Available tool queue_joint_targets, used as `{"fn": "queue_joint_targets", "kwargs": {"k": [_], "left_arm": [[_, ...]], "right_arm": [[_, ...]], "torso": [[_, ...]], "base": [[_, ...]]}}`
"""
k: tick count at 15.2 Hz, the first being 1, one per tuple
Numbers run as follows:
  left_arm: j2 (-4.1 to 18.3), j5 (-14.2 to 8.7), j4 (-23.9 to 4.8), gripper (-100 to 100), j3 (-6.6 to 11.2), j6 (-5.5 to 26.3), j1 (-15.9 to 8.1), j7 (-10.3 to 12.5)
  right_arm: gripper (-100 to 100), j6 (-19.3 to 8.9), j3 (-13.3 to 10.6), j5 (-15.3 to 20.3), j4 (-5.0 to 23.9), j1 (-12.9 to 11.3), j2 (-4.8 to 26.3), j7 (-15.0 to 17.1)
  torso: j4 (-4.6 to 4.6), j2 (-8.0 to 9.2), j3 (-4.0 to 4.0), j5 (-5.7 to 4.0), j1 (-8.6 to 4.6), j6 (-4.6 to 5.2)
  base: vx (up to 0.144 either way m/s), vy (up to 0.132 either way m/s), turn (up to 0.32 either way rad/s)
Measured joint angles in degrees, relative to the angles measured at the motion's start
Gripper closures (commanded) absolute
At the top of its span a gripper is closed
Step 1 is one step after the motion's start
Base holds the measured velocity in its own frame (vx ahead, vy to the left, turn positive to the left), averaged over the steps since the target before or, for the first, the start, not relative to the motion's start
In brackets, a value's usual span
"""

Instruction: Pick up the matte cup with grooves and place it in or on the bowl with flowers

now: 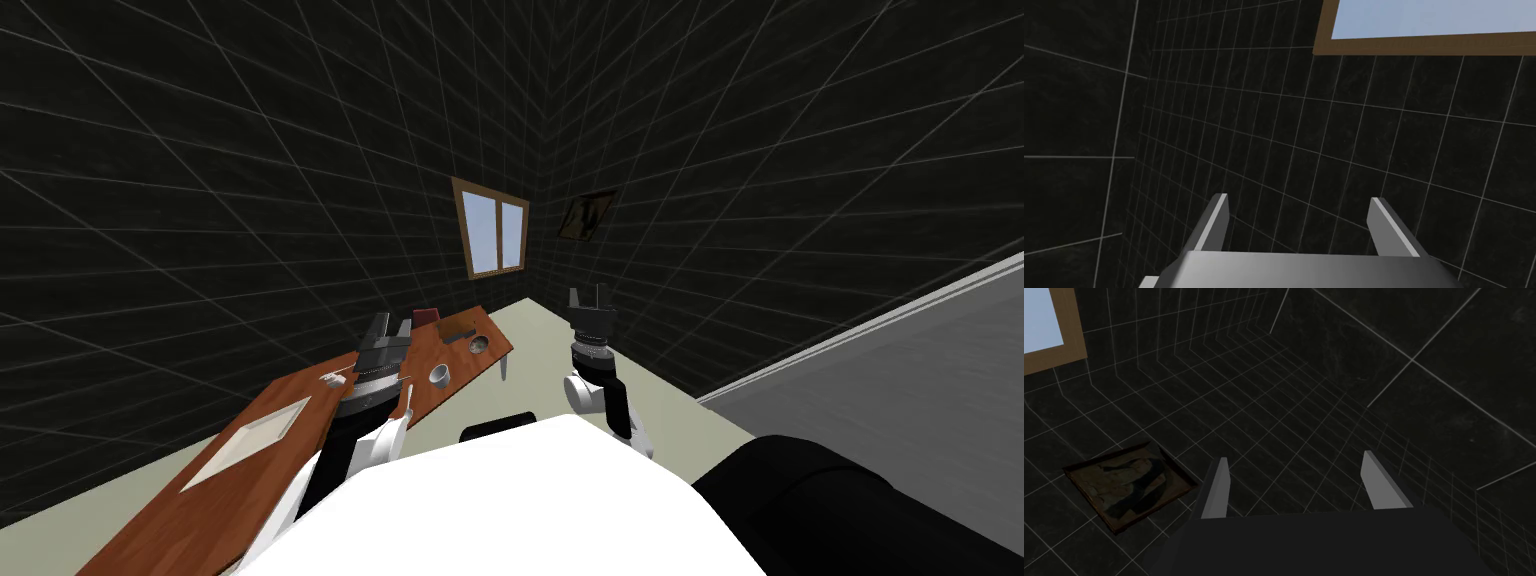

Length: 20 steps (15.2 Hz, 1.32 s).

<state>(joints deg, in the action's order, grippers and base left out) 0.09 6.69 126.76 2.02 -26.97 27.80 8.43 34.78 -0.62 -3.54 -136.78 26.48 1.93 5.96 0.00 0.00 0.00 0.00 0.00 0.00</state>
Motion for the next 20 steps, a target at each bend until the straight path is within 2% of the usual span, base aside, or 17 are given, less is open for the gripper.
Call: {"fn": "queue_joint_targets", "kwargs": {"k": [3, 5, 9, 16, 20], "left_arm": [[2.66, -0.63, -0.64, -100, 0.48, 1.47, -0.32, -0.22], [5.01, -1.71, -1.65, -100, 1.4, 3.35, -0.49, -0.42], [7.21, -3.22, -2.76, -100, 2.38, 6.95, -0.46, -1.01], [9.5, -6.22, -4.41, -100, 4.27, 14.13, -0.2, -2.13], [10.54, -8.33, -7.07, -100, 5.75, 18.27, -0.76, -2.87]], "right_arm": [[0, 0.0, 0.0, 0.0, 0.0, -0.01, 0.0, 0.0], [0, 0.0, 0.0, 0.0, 0.0, -0.01, 0.0, 0.0], [0, 0.0, 0.0, 0.0, 0.0, -0.01, 0.0, 0.0], [0, 0.0, 0.0, 0.0, 0.0, -0.01, 0.0, 0.0], [0, 0.0, 0.0, 0.0, 0.01, -0.02, 0.0, 0.0]], "torso": [[0.02, 0.14, 0.07, 0.01, 0.07, 0.02], [0.05, 0.28, 0.15, 0.03, 0.15, 0.02], [0.07, 0.31, 0.18, 0.02, 0.11, 0.02], [0.08, 0.36, 0.21, 0.03, 0.13, 0.01], [0.09, 0.39, 0.22, 0.03, 0.12, 0.02]], "base": [[-0.047, 0.013, -0.11], [-0.082, 0.03, -0.126], [-0.07, 0.015, -0.096], [-0.083, 0.017, -0.124], [-0.083, 0.012, -0.112]]}}
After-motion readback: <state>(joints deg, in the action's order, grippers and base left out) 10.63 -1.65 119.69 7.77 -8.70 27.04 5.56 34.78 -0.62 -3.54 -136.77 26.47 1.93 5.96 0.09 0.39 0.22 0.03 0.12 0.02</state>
